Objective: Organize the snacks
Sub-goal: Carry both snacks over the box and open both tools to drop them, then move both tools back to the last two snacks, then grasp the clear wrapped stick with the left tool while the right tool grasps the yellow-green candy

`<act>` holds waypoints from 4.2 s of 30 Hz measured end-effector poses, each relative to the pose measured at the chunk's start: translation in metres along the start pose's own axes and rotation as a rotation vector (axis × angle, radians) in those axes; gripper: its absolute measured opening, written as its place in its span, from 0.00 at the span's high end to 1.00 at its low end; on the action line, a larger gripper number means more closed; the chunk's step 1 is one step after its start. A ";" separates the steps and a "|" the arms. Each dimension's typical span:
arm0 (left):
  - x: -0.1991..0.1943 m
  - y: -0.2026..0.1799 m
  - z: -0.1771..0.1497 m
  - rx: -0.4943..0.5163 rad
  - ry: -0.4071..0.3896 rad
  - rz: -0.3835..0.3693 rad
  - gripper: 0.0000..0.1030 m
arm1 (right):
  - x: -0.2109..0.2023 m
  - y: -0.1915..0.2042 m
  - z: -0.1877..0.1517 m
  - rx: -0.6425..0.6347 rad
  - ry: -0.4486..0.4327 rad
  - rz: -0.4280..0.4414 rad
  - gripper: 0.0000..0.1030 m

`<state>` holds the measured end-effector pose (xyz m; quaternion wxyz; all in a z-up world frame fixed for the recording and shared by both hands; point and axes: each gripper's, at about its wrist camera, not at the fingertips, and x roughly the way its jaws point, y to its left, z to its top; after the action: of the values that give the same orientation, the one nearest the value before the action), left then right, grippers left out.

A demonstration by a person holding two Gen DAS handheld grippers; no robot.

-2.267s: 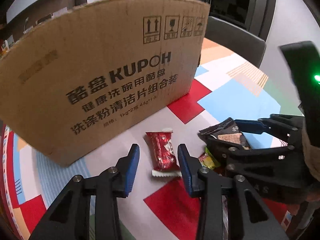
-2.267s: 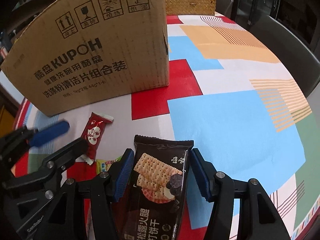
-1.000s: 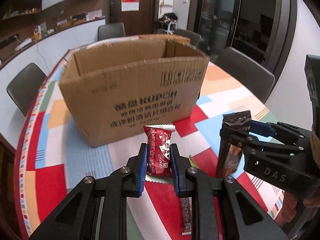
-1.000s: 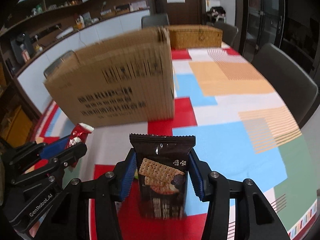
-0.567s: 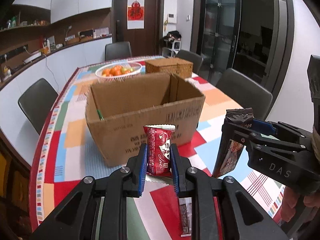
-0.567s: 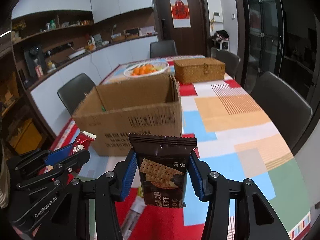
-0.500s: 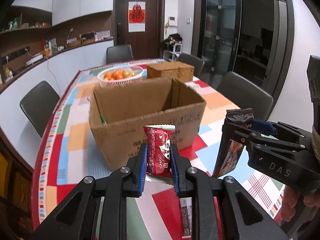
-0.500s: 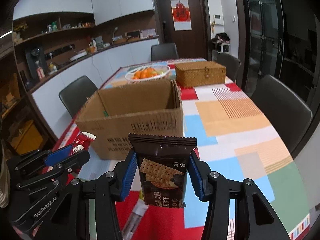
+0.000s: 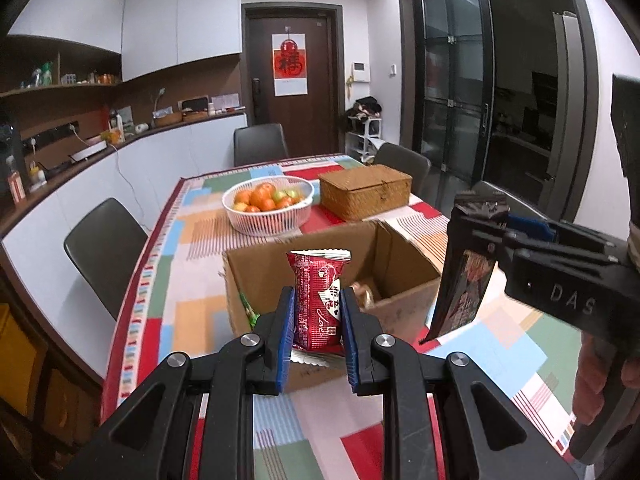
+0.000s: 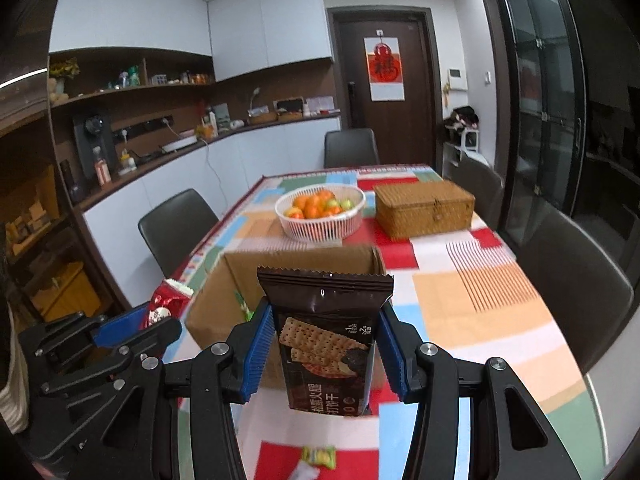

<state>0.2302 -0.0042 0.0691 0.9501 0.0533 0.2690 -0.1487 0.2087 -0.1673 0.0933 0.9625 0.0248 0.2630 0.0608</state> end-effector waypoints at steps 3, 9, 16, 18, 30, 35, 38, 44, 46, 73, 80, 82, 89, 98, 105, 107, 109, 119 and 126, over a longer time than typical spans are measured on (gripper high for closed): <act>0.007 0.007 0.010 -0.005 0.002 0.004 0.78 | 0.008 0.005 0.017 -0.022 -0.017 -0.004 0.51; 0.034 0.025 0.025 -0.033 0.035 0.006 0.78 | 0.030 0.012 0.040 -0.067 -0.014 -0.014 0.51; 0.073 0.034 0.029 -0.037 0.091 0.028 0.78 | 0.071 0.012 0.054 -0.080 0.040 0.005 0.51; 0.087 0.038 0.026 -0.046 0.121 0.023 0.78 | 0.085 0.013 0.053 -0.088 0.073 0.016 0.51; 0.112 0.037 0.007 -0.026 0.174 0.074 0.54 | 0.145 0.009 0.025 -0.114 0.270 0.012 0.46; 0.090 0.031 0.008 -0.027 0.129 0.075 0.45 | 0.129 0.003 0.023 -0.096 0.224 0.002 0.30; 0.076 0.028 0.010 -0.033 0.109 0.077 0.43 | 0.112 0.007 0.028 -0.118 0.178 -0.002 0.29; 0.048 0.018 0.005 -0.038 0.084 0.071 0.42 | 0.074 0.012 0.025 -0.146 0.114 -0.005 0.29; 0.039 0.013 0.001 -0.035 0.081 0.071 0.42 | 0.063 0.012 0.021 -0.148 0.101 -0.006 0.29; 0.035 -0.076 -0.128 0.024 0.347 -0.119 0.44 | -0.006 -0.040 -0.116 -0.100 0.273 -0.047 0.29; 0.055 -0.081 -0.158 0.007 0.446 -0.165 0.52 | 0.003 -0.046 -0.147 -0.105 0.351 -0.051 0.29; 0.060 -0.082 -0.164 0.007 0.466 -0.167 0.54 | 0.005 -0.047 -0.152 -0.102 0.364 -0.049 0.29; 0.076 -0.087 -0.182 0.007 0.527 -0.164 0.63 | 0.015 -0.048 -0.173 -0.086 0.424 -0.037 0.29; 0.087 -0.095 -0.189 0.049 0.532 -0.128 0.77 | 0.026 -0.051 -0.184 -0.058 0.469 -0.025 0.29; 0.083 -0.082 -0.186 -0.002 0.518 -0.140 0.81 | 0.034 -0.047 -0.189 -0.061 0.495 -0.016 0.29; 0.079 -0.078 -0.182 -0.015 0.501 -0.136 0.81 | 0.036 -0.044 -0.189 -0.068 0.502 -0.008 0.29; 0.074 -0.073 -0.177 -0.028 0.479 -0.124 0.81 | 0.039 -0.041 -0.188 -0.075 0.506 0.001 0.29; 0.070 -0.043 -0.164 -0.080 0.422 -0.053 0.81 | 0.066 -0.022 -0.169 -0.092 0.487 0.065 0.29; 0.076 -0.027 -0.164 -0.104 0.412 -0.028 0.81 | 0.092 -0.007 -0.166 -0.101 0.497 0.081 0.35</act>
<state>0.2018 -0.0197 -0.1106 0.8743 0.0297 0.4658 -0.1334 0.2033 -0.1601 -0.0964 0.8650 -0.0287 0.4871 0.1169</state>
